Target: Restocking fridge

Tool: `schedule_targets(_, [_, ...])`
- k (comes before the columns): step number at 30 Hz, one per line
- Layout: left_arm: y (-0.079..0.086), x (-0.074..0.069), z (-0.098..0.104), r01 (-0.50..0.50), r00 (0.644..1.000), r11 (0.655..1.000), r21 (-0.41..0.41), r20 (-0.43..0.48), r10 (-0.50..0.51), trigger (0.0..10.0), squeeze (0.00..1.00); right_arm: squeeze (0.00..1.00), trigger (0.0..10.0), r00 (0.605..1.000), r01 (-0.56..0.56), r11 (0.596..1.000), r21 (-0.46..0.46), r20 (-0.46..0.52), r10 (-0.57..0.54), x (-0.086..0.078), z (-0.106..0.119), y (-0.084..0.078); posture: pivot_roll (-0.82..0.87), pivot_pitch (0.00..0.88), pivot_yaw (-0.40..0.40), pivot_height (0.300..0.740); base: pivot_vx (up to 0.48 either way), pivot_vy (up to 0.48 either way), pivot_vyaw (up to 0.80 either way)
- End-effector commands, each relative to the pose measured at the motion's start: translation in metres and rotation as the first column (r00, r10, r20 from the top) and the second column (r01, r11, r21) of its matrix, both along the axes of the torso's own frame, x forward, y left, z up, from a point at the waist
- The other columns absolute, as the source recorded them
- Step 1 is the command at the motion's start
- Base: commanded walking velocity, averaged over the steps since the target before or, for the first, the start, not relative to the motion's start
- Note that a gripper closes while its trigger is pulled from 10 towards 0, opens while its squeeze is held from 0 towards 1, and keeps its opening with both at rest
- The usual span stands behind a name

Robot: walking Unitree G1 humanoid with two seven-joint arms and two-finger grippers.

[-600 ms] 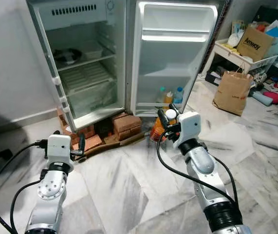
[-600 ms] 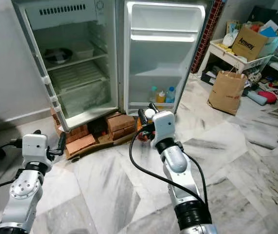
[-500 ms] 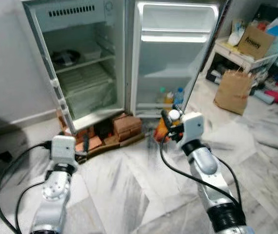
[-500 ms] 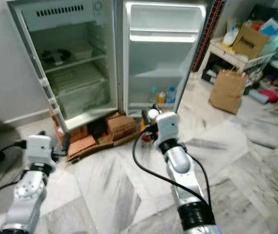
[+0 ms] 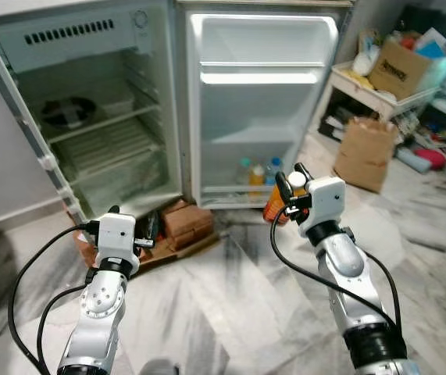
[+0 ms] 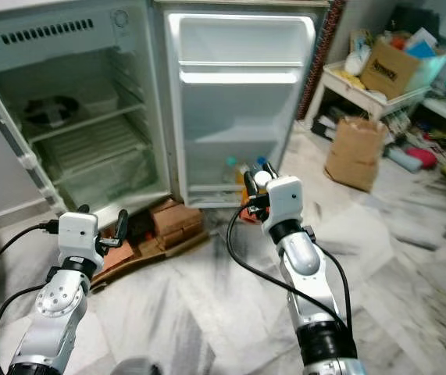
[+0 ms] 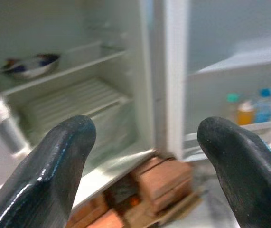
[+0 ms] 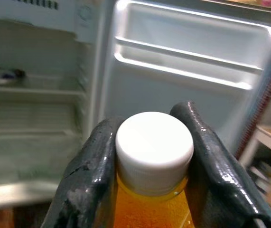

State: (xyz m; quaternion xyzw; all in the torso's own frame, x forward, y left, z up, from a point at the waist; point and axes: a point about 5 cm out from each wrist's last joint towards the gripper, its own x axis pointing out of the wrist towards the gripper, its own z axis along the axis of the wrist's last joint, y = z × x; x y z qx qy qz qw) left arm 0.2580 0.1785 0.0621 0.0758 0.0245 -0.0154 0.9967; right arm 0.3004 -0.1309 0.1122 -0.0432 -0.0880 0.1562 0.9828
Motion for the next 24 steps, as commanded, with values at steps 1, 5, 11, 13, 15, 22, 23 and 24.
schedule_targets(1, [0.0012, -0.0007, -0.0009, -0.014, 1.000, 1.000, -0.003, -0.010, 0.014, 10.0, 0.00, 0.00, 10.0, 0.998, -0.041, 0.999, -0.003, 0.045, 0.041, 0.0002, 0.0091, 0.0078, 0.10, 0.041, -0.064, 0.740, 0.405, -0.251, 0.72])
schedule_targets(5, [0.0002, -0.0003, -0.0011, -0.015, 1.000, 1.000, 0.001, -0.012, 0.015, 10.0, 0.00, 0.00, 10.0, 0.998, -0.053, 0.999, -0.006, 0.045, 0.053, 0.0012, 0.0098, 0.0088, 0.10, 0.041, -0.065, 0.740, 0.405, -0.253, 0.80])
schedule_targets(11, [0.0001, -0.0007, -0.0031, -0.022, 0.999, 1.000, 0.007, -0.026, 0.022, 10.0, 0.00, 0.00, 10.0, 0.997, -0.057, 0.998, -0.004, 0.045, 0.057, 0.0024, 0.0101, 0.0080, 0.10, 0.044, -0.067, 0.740, 0.402, -0.257, 0.80])
schedule_targets(13, [0.0006, -0.0008, -0.0042, -0.028, 0.999, 1.000, 0.010, -0.032, 0.028, 10.0, 0.00, 0.00, 10.0, 0.997, -0.058, 0.998, -0.004, 0.045, 0.058, 0.0026, 0.0103, 0.0079, 0.10, 0.044, -0.066, 0.740, 0.382, -0.285, 0.80])
schedule_targets(15, [0.0003, -0.0008, -0.0045, -0.027, 0.999, 1.000, 0.009, -0.034, 0.027, 10.0, 0.00, 0.00, 10.0, 0.997, -0.057, 0.998, -0.005, 0.044, 0.057, 0.0028, 0.0103, 0.0076, 0.10, 0.046, -0.067, 0.740, 0.371, -0.300, 0.68])
schedule_targets(22, [-0.0011, -0.0015, -0.0064, -0.024, 0.999, 1.000, 0.011, -0.043, 0.025, 10.0, 0.00, 0.00, 10.0, 0.998, -0.049, 0.999, 0.004, 0.037, 0.049, 0.0028, 0.0088, 0.0066, 0.10, 0.048, -0.067, 0.740, 0.356, -0.317, 0.06])
schedule_targets(23, [-0.0015, -0.0014, -0.0068, -0.024, 0.999, 1.000, 0.012, -0.045, 0.024, 10.0, 0.00, 0.00, 10.0, 0.998, -0.048, 0.999, 0.006, 0.037, 0.048, 0.0028, 0.0088, 0.0065, 0.10, 0.048, -0.067, 0.740, 0.334, -0.341, 0.00])
schedule_targets(24, [-0.0017, -0.0014, -0.0070, -0.024, 0.999, 1.000, 0.012, -0.045, 0.024, 10.0, 0.00, 0.00, 10.0, 0.998, -0.048, 0.999, 0.007, 0.036, 0.047, 0.0029, 0.0087, 0.0064, 0.10, 0.048, -0.067, 0.740, 0.334, -0.341, 0.00])
